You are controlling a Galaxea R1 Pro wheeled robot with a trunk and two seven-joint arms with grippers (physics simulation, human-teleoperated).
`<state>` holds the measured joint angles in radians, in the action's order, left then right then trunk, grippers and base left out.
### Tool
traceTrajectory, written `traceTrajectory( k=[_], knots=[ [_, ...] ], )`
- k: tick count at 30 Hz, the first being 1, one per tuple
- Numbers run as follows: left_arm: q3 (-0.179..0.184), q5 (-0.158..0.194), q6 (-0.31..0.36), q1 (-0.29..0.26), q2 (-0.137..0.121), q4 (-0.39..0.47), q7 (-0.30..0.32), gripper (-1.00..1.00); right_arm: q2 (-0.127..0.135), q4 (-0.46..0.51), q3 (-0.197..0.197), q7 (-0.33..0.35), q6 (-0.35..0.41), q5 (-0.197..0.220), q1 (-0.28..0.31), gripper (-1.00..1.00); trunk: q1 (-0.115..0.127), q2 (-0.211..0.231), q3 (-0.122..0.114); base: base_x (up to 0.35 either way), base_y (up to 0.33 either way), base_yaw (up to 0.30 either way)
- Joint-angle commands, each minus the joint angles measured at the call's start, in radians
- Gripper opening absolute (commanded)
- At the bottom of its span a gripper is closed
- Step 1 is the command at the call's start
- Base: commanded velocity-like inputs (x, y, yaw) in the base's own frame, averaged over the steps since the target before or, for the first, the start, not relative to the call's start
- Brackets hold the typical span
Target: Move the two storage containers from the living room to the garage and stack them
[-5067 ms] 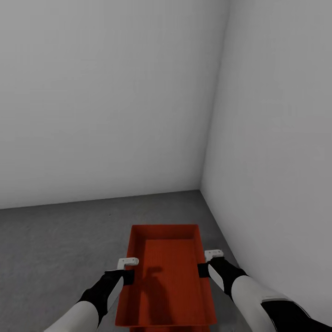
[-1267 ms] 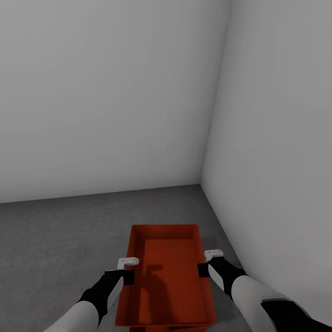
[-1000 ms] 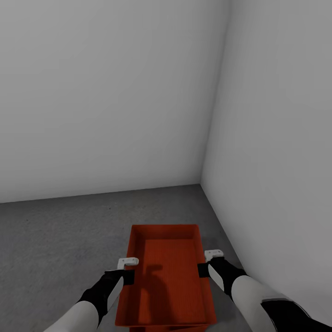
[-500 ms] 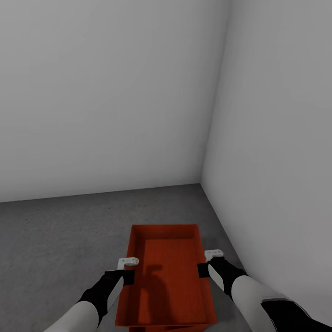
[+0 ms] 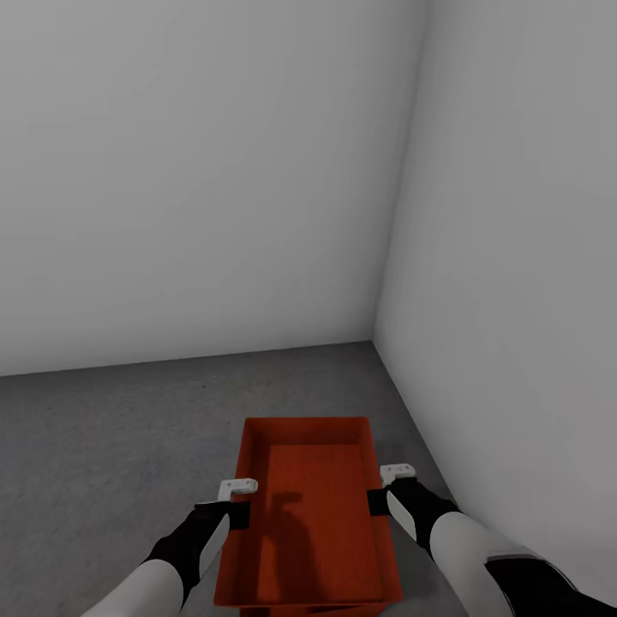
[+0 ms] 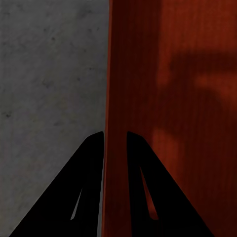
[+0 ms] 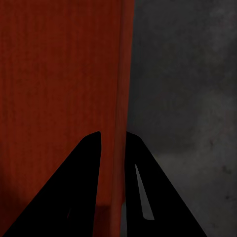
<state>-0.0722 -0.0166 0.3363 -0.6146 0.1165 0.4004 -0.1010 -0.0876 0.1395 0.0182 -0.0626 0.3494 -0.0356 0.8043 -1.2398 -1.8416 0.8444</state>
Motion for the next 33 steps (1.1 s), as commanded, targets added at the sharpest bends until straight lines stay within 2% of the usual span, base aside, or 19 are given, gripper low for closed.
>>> traceTrajectory(
  k=[1,33],
  knots=[
    [0.017,0.028,0.015,0.0,-0.011,-0.002,0.007,-1.0,0.0,0.005,0.058,0.004,0.005,0.02,0.001,-1.0,0.0,0.0,0.001,0.0,0.0,0.0],
    [0.017,0.028,0.015,0.0,-0.011,-0.002,0.007,-1.0,0.0,0.005,0.058,0.004,0.005,0.02,0.001,-1.0,0.0,0.0,0.015,0.0,0.0,0.0]
  ],
)
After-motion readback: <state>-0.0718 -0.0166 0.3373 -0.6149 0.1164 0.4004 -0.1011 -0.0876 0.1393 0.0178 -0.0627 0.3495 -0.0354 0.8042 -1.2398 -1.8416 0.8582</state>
